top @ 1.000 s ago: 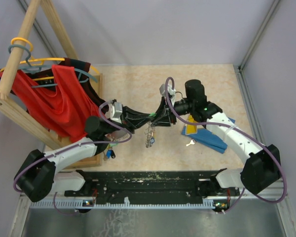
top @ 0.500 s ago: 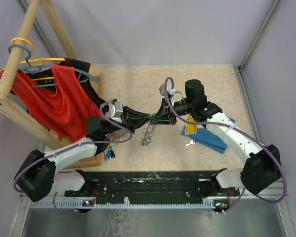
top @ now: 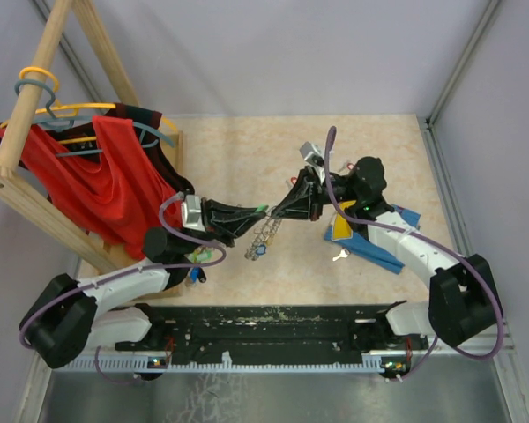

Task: Remove the keys from the keyring
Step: Remove the key from the keyring.

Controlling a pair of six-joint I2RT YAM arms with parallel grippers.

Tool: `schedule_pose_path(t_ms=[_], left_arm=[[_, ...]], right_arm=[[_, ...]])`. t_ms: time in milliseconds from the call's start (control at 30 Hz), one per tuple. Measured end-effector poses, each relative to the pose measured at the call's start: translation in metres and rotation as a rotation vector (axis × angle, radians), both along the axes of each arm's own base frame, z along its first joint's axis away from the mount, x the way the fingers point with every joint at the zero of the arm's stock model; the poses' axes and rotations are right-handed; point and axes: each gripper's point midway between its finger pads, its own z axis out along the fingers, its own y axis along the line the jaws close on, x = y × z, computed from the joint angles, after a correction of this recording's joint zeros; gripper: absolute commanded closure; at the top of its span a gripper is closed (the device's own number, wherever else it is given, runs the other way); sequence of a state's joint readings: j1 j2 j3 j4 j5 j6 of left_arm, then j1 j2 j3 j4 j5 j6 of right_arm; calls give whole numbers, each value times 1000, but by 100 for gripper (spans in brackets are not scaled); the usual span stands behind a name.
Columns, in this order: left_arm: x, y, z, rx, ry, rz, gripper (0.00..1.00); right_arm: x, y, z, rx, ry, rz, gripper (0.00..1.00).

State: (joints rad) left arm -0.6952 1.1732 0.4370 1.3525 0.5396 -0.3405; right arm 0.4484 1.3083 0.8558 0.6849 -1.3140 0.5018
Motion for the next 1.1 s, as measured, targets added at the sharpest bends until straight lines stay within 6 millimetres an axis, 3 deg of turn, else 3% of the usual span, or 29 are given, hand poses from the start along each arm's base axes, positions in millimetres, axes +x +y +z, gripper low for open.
schedule_pose_path(t_ms=[200, 433, 500, 600, 667, 833, 1100], left_arm=[[3, 7, 0, -44, 21, 34, 100], [10, 9, 0, -58, 35, 59, 100], [11, 8, -3, -51, 40, 65, 100], [13, 7, -6, -36, 52, 69, 100], [14, 6, -7, -29, 58, 68, 100], [17, 4, -4, -23, 67, 66, 100], [20, 0, -6, -4, 97, 58, 100]], right_arm=[[-4, -7, 19, 52, -44, 15, 100], [-7, -9, 22, 58, -58, 25, 100], [-7, -9, 19, 50, -59, 29, 100], [-7, -5, 8, 21, -49, 37, 81], [-5, 3, -2, -16, -37, 33, 73], [-2, 22, -5, -90, -140, 6, 70], [1, 20, -28, -166, -166, -22, 70]])
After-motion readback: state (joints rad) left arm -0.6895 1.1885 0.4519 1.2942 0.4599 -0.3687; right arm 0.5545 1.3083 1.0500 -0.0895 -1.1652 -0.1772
